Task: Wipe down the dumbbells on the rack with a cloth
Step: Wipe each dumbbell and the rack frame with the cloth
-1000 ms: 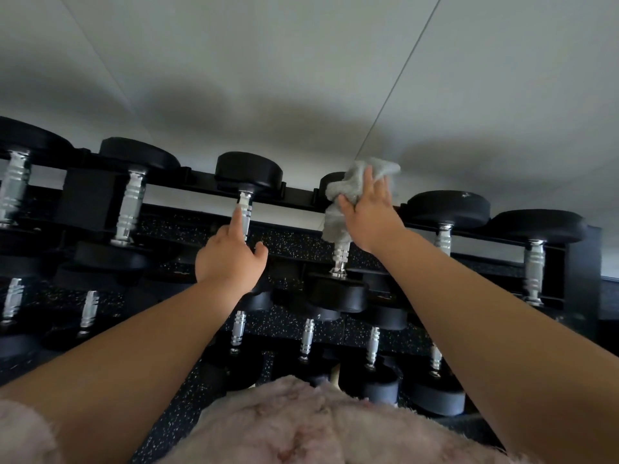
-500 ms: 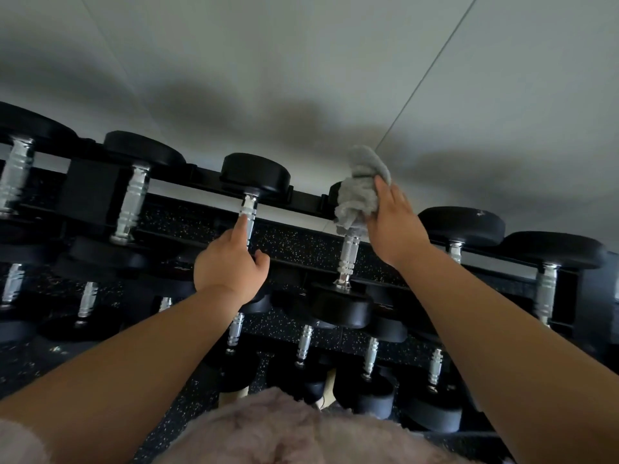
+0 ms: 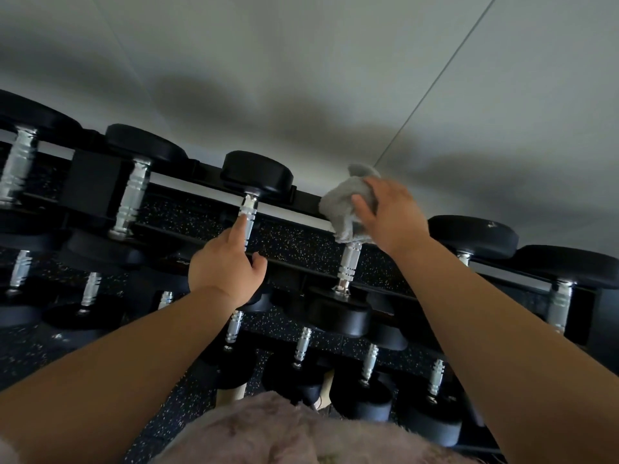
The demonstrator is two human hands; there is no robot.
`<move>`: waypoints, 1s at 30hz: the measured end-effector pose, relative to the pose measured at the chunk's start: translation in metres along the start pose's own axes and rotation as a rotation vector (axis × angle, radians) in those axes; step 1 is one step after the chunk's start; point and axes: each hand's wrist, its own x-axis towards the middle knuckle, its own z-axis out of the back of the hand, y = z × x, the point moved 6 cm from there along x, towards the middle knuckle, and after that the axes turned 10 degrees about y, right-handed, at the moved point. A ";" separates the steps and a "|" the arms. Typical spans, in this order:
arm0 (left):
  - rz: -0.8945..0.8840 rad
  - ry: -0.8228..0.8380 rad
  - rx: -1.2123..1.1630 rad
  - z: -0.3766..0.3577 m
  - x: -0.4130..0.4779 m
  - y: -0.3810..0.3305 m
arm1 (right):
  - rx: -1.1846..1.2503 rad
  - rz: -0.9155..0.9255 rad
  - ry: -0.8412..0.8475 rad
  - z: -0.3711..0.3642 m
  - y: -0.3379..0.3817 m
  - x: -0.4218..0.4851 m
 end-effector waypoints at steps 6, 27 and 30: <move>0.011 0.004 -0.002 0.001 0.000 -0.001 | 0.100 -0.129 -0.083 -0.001 -0.011 0.005; 0.019 -0.019 -0.006 0.001 -0.002 -0.001 | 0.642 -0.367 0.040 -0.030 -0.035 0.000; 0.011 -0.036 -0.008 0.000 -0.002 -0.001 | 0.712 -0.397 -0.061 -0.036 -0.033 -0.011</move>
